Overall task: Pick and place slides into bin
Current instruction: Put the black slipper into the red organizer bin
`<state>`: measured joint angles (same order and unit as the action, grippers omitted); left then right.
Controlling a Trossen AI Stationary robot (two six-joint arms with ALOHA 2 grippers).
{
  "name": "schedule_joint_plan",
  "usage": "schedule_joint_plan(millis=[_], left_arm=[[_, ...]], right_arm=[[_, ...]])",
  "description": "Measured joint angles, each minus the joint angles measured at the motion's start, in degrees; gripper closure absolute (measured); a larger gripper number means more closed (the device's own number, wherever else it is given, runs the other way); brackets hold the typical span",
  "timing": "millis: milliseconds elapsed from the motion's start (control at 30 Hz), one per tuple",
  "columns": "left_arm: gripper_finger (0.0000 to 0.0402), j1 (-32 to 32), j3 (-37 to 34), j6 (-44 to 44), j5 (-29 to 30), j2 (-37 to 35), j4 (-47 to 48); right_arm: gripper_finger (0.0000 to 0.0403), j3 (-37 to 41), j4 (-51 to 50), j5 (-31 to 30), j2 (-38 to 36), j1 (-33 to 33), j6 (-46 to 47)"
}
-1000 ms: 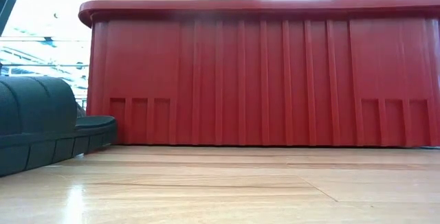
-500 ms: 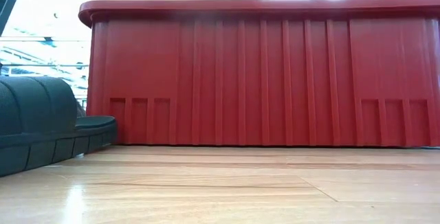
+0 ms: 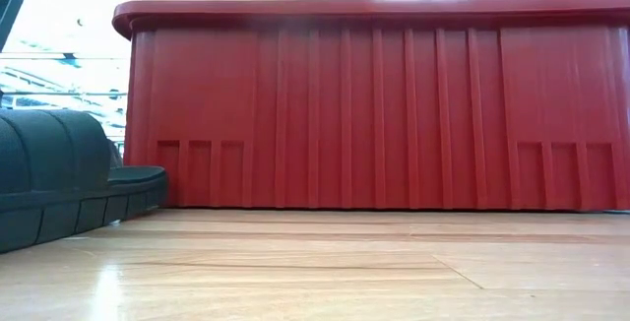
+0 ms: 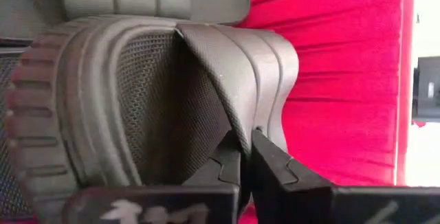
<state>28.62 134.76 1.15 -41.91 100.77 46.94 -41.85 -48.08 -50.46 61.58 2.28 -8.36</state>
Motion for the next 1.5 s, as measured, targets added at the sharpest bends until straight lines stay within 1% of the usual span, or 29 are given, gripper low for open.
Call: schedule_joint_plan(millis=[100, 167, 300, 467, 567, 700, 833, 900, 1000, 1133, 1233, 1300, 1400, 1500], left_arm=[[0.016, 0.33, 0.0, -0.76, -0.04, 0.0, 0.02], [0.016, 0.68, 0.0, -0.89, -0.06, 0.0, 0.0], [0.016, 1.56, 0.0, -0.81, -0.22, 0.0, 0.02], [0.016, 2.66, 0.0, -0.28, -3.48, 0.0, 0.02], [0.016, 2.96, 0.0, 0.14, -3.56, 0.0, 0.13], [0.016, 2.95, 0.0, -1.55, -3.58, 0.0, 1.07], [0.016, 2.95, 0.0, -1.98, -3.61, 0.0, 1.56], [0.016, 2.95, 0.0, -2.51, -3.63, 0.0, 2.18], [0.016, 2.91, -0.02, -3.8, -3.65, 0.0, 3.32], [0.016, 2.91, -0.02, -4.0, -3.65, 0.0, 3.59], [0.016, 3.01, -0.02, -4.34, -3.66, 0.0, 4.22], [0.016, 3.25, -0.02, -5.05, -3.78, 0.0, 4.99], [0.016, 3.97, -0.02, -5.4, -5.15, 0.0, 6.21], [0.016, 4.66, -0.02, -5.42, -5.8, 0.0, 6.94]], right_arm=[[0.0403, 0.0, 0.6, 4.07, 0.24, -0.01, -1.38], [0.0403, 0.0, -0.41, 6.16, 0.4, 0.0, -0.24], [0.04, -0.04, -1.01, 12.67, 0.39, 0.0, 0.19], [0.0395, -0.11, -0.89, 14.43, 0.39, 0.42, 0.39], [0.0393, -0.11, -0.85, 14.52, 0.39, 0.44, 0.22], [0.0392, -0.22, -0.9, 14.57, 0.39, 0.39, 0.19], [0.0389, -2.29, -0.74, 14.82, 0.09, 0.42, 0.52], [0.0378, -3.97, -0.7, 15.33, 0.0, 0.42, 0.26], [0.0348, -5.94, -1.19, 17.97, 0.0, 0.37, 1.0], [0.0302, -6.64, -3.26, 22.22, 0.0, 0.35, 5.03], [0.0278, -6.64, -6.74, 24.98, 0.0, 0.33, 8.65], [0.027, -6.64, -8.74, 27.85, 0.0, 0.34, 10.34], [0.0267, -6.69, -9.79, 30.35, -0.01, 0.33, 12.13], [0.0268, -7.41, -10.03, 31.38, -0.02, 0.33, 12.38]])
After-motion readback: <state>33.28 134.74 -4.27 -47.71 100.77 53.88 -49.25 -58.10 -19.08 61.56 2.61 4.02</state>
